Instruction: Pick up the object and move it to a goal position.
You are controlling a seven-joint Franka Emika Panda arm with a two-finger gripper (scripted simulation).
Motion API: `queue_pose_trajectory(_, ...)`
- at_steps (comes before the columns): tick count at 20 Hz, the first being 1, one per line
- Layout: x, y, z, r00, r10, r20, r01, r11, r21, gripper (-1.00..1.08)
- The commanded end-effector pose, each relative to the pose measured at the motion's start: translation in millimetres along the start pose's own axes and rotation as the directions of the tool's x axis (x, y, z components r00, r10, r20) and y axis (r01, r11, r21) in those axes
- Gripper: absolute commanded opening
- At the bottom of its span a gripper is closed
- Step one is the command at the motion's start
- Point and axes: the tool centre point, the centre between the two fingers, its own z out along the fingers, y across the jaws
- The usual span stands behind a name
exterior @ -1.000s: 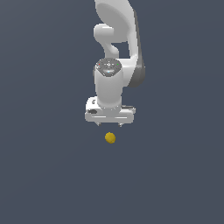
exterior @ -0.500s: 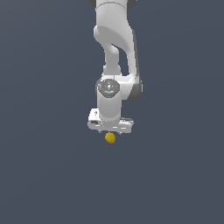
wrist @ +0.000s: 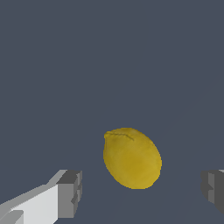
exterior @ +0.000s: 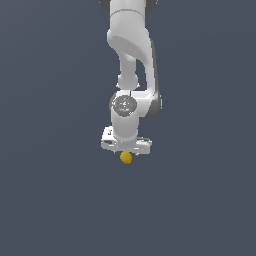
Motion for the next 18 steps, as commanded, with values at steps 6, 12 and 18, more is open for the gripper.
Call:
queue_pose_trajectory(6,-1,0,33,1.0,0.002,0.0,-0.002,1.0,0.0,1.0)
queue_pose_trajectory(12,0,0,48,1.0,0.003,0.0,-0.003,1.0,0.0,1.0)
queue_pose_trajectory(18,0,0,48,1.0,0.003,0.0,-0.003,1.0,0.0,-1.0)
